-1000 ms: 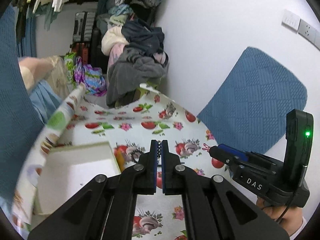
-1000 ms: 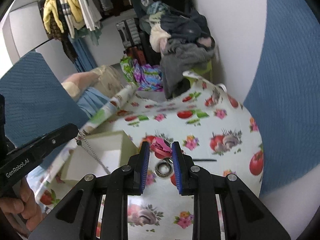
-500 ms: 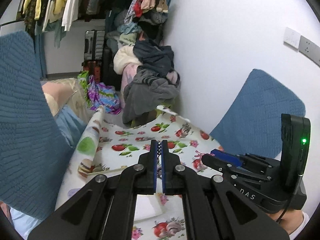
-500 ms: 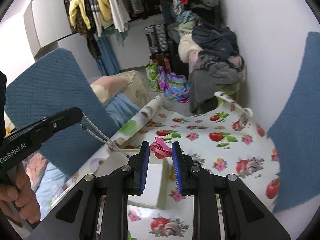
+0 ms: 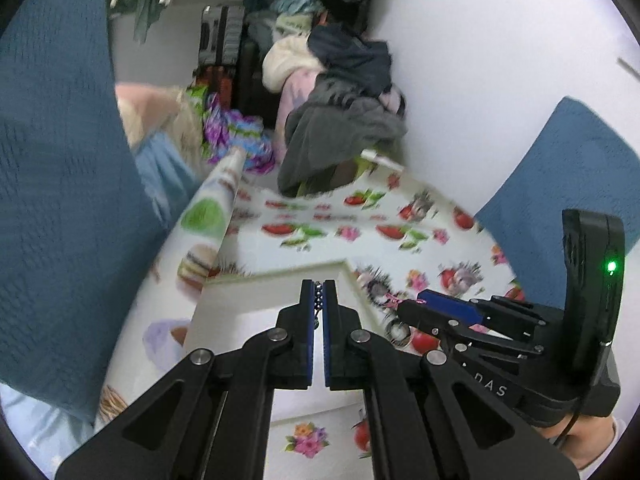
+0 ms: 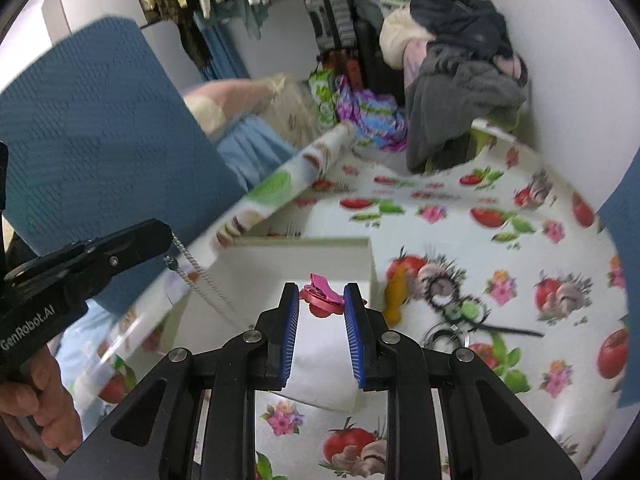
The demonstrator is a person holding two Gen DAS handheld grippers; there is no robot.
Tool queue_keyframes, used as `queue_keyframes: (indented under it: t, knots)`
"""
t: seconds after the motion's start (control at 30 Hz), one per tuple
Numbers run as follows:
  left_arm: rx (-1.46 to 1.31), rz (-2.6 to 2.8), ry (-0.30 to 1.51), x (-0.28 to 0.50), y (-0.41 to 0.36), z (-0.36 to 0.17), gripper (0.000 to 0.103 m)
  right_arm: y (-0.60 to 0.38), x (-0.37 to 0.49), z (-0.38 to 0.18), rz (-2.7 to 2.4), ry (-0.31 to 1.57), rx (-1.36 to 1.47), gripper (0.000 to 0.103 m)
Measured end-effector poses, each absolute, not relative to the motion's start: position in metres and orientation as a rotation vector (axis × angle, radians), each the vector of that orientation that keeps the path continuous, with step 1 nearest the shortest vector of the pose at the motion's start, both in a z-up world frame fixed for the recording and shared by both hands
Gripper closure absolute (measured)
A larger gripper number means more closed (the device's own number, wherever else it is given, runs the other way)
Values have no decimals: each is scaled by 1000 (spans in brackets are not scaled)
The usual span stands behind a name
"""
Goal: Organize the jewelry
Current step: 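Lift and carry the necklace and pink clip with both tools over the green box, then open both tools to drop the necklace and pink clip into the box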
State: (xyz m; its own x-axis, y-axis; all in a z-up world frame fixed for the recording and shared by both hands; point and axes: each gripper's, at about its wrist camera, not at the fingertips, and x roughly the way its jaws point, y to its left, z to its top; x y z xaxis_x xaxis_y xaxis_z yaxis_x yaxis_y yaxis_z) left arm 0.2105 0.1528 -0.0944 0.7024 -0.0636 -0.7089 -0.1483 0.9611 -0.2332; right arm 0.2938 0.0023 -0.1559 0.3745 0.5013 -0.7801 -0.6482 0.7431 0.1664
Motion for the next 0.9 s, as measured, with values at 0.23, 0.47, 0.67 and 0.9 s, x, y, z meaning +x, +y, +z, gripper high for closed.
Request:
queue_keyframes:
  t: [0.23,0.47,0.67,0.9]
  knots:
    - [-326,76,882,209,161,-153,100,13,296,-209,744,1009,-213,82]
    - [-349,84,947,206,163,-190,100,16,297,-238,729,1051,-249,82]
    - [-352,92,969,202,165,-195,100,15,297,-238,758,1055,-242,72]
    - [-367,115,944,192,168,-192,57,-1,295,-219,749,979,-237,66]
